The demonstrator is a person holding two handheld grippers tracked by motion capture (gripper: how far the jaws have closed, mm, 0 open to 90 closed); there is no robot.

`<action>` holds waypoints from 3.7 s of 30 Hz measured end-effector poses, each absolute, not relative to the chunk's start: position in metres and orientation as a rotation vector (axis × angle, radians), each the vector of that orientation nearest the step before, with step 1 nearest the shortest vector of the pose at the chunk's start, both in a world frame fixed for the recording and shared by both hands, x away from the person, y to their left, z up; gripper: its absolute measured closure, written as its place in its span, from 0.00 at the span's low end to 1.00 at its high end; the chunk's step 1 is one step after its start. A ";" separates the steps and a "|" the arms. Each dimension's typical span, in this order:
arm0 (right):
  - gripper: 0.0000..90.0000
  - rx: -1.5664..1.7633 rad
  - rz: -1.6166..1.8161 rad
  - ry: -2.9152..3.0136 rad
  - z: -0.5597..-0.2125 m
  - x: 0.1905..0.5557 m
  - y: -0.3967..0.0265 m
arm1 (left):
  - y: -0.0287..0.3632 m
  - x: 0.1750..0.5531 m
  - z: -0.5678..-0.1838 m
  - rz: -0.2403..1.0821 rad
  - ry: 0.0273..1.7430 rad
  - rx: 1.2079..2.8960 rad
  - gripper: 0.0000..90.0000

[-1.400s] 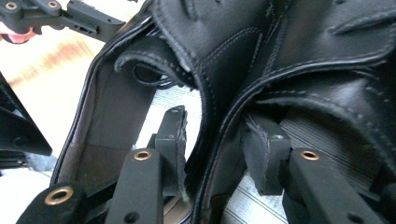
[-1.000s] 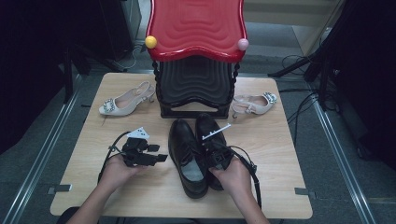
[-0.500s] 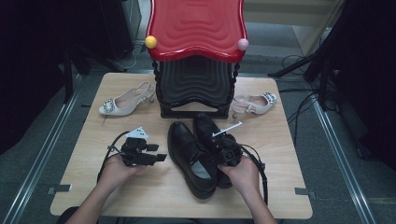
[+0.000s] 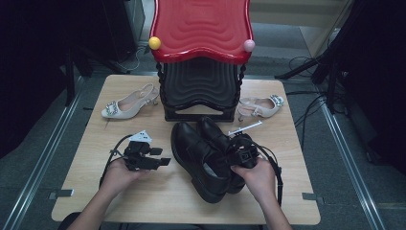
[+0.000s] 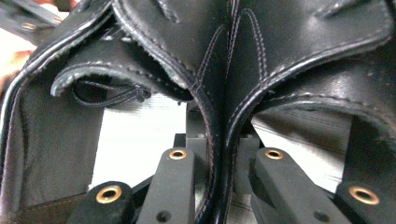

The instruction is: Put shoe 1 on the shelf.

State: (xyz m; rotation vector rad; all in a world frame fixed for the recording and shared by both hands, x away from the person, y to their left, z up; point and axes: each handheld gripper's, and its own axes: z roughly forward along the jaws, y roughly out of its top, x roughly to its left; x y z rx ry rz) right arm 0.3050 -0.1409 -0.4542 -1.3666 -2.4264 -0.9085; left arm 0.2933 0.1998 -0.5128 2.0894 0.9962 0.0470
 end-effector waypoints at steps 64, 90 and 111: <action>0.92 -1.880 -1.711 -2.203 -0.376 0.421 -0.074 | 0.198 0.293 -0.513 0.042 0.966 2.075 0.45; 0.79 -1.899 -1.591 -2.285 -0.384 0.433 -0.037 | 0.198 0.293 -0.513 0.037 0.963 2.076 0.46; 0.75 -1.790 -1.637 -2.271 -0.379 0.429 -0.047 | 0.198 0.293 -0.513 0.040 0.967 2.073 0.46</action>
